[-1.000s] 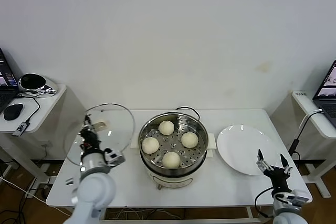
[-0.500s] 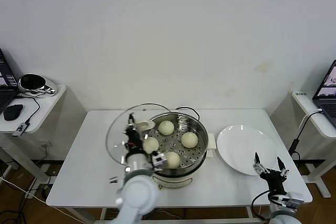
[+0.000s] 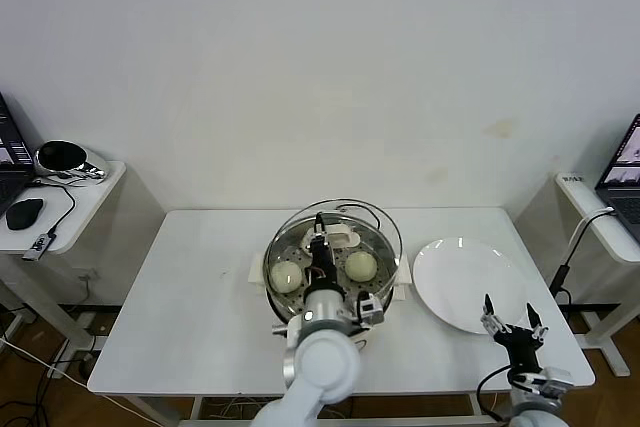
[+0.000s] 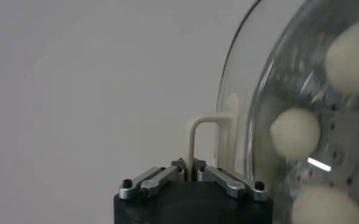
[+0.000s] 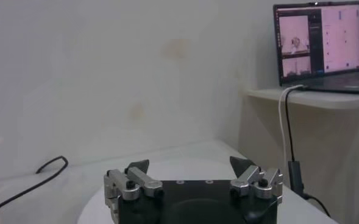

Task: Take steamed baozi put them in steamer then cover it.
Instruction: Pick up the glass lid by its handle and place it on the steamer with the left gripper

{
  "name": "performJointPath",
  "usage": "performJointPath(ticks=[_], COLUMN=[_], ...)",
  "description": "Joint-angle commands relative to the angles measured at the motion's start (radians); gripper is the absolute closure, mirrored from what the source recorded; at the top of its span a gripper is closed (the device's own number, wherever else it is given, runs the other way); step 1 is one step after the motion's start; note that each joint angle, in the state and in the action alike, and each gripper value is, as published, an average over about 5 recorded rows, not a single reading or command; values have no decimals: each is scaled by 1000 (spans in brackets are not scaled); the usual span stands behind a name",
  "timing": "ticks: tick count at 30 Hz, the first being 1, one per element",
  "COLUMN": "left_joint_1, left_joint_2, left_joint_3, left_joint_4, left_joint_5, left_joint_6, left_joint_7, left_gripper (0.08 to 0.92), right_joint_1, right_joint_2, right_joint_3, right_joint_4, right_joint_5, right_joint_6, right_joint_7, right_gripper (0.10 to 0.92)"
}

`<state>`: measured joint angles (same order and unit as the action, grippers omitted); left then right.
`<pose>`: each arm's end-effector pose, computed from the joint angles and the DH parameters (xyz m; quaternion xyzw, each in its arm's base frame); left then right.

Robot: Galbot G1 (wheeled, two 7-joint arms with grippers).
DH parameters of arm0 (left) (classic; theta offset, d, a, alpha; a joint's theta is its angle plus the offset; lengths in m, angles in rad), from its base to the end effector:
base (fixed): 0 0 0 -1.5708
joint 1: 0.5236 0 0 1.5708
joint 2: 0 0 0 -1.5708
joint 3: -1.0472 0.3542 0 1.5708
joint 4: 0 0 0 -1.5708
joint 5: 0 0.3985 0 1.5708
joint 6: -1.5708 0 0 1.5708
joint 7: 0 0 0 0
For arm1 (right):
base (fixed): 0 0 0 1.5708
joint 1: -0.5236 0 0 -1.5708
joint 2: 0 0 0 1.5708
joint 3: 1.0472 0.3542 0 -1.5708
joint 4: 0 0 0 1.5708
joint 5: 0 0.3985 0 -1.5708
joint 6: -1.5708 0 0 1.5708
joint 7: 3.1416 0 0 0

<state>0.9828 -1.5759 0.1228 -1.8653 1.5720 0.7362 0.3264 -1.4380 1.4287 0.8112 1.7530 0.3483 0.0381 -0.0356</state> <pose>0.3191 -0.2309 -0.2173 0.0061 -0.7755 -0.6306 0.0298 0.2471 -0.1500 -0.3867 -0.1151 -0.9901 -0.0625 0.0510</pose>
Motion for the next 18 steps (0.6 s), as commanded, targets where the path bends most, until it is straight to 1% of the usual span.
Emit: performJointPath(ticks=[1,5,18], left_joint_1=[-72,-66,-19], left_joint_2=[-26,-27,-25], left_joint_3=[54,40,15], left_joint_4=[125,125,124], left_joint_5=[28,85,149], left_joint_6=[44,44,43], left_joint_7=[1,38,54], left_gripper=[862,862,862], right_joint_1=[7,9,10], right_joint_2=[-2,-11,-16], right_joint_3=[-2,-5,-9], right_joint_4=[-23,-29,-39], right_joint_5=[-11,-15,-19], right_joint_6=[0,1,6], right_joint_7=[-1,-1,-1], right_gripper=[203,203,203])
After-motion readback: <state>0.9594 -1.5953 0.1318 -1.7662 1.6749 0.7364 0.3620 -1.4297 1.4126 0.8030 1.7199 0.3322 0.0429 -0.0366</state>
